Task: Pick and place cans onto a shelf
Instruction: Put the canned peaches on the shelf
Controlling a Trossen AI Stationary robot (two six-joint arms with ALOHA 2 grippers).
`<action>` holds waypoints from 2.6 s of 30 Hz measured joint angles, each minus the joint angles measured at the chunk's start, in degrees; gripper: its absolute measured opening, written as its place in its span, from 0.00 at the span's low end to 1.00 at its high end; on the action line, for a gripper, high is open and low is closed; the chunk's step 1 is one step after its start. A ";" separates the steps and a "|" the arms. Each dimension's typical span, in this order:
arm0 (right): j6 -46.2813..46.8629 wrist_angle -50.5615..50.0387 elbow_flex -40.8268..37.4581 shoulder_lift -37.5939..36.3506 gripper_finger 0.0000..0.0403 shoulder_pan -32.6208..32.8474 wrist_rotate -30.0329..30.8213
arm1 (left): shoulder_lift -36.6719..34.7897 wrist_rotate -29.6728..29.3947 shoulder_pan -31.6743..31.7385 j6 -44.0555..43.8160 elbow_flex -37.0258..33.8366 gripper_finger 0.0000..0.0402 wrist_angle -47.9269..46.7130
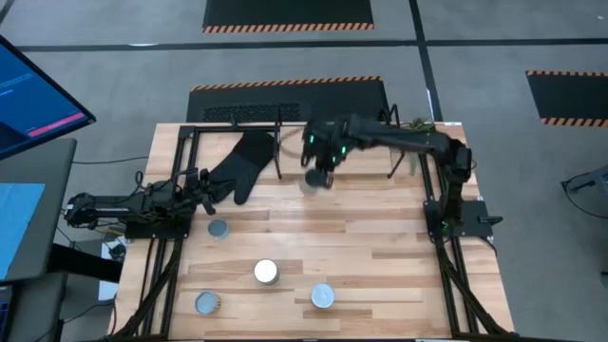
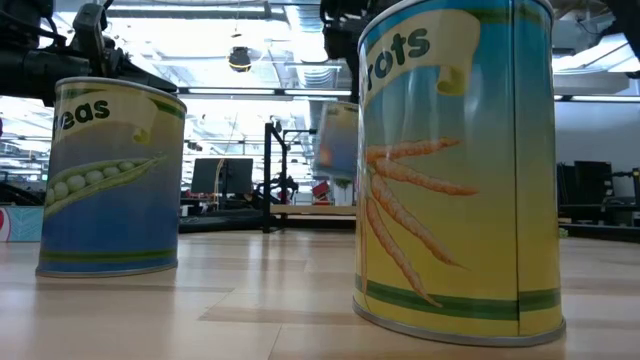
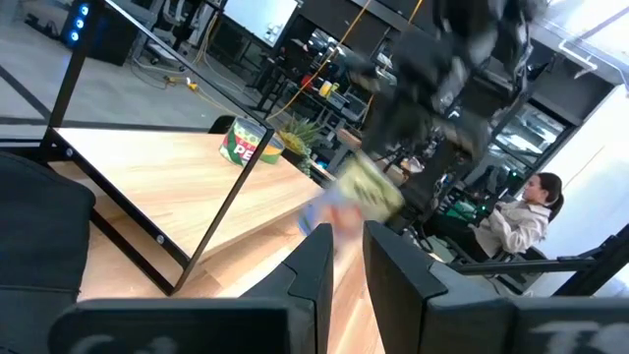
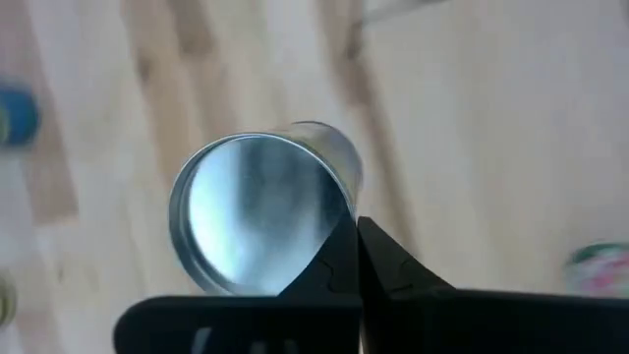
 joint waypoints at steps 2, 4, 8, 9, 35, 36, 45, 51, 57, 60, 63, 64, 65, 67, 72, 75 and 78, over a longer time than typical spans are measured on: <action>-0.11 -0.08 2.31 -0.01 0.01 -2.46 0.08 | 0.00 0.00 -0.01 0.00 0.00 0.12 0.00; -0.15 0.30 3.97 0.07 0.01 -4.95 0.01 | -0.01 0.00 0.00 0.00 0.01 0.12 0.00; -1.43 1.61 4.56 0.16 0.00 -9.42 0.02 | -0.01 0.00 -0.01 0.00 0.00 0.12 0.00; -1.48 1.77 4.56 0.32 0.00 -10.41 0.05 | 0.00 0.00 -0.01 0.00 0.00 0.12 0.00; -7.15 -6.37 20.51 19.66 0.02 -17.86 -2.24 | 0.82 -0.63 -0.02 -0.76 0.01 0.12 0.03; -7.03 -6.46 20.52 19.67 0.04 -17.73 -2.19 | 0.82 -0.63 -0.01 -0.76 0.01 0.12 0.03; -7.01 -3.66 20.48 17.83 0.21 -16.87 -1.99 | 0.82 -0.63 -0.01 -0.74 0.01 0.12 0.03; -5.72 -7.14 20.50 14.67 0.25 -16.48 -1.94 | 0.82 -0.63 0.00 -0.72 0.01 0.12 0.03; -4.37 -21.43 19.69 12.86 0.23 -13.87 -1.82 | 0.82 -0.61 0.00 -0.27 -0.01 0.12 0.03; -4.48 -22.36 16.75 13.14 0.21 -11.61 -1.81 | 0.82 -0.61 -0.01 -0.02 0.00 0.12 0.03; -4.82 -18.58 13.12 13.26 0.20 -9.84 -1.87 | 0.82 -0.61 0.00 -0.02 0.00 0.12 0.03; -4.31 -16.80 12.09 13.29 0.20 -9.42 -1.99 | 0.82 -0.61 0.00 -0.02 0.00 0.12 0.03; -3.63 -14.61 11.10 13.28 0.20 -9.04 -2.01 | 0.82 -0.61 -0.01 -0.02 0.01 0.12 0.03; -2.39 -11.48 9.58 13.25 0.19 -8.59 -1.97 | 0.82 -0.61 -0.02 -0.02 0.01 0.12 0.03; -2.03 -6.28 8.35 13.11 0.19 -8.69 -0.42 | 0.82 -0.61 0.00 -0.02 -0.01 0.12 0.03; -2.03 -3.59 7.62 13.25 0.19 -9.25 -0.33 | 0.82 -0.61 0.00 -0.02 0.01 0.12 0.03; -2.61 -1.87 7.62 13.22 0.19 -10.11 -0.20 | 0.82 -0.61 -0.02 -0.02 0.01 0.12 0.03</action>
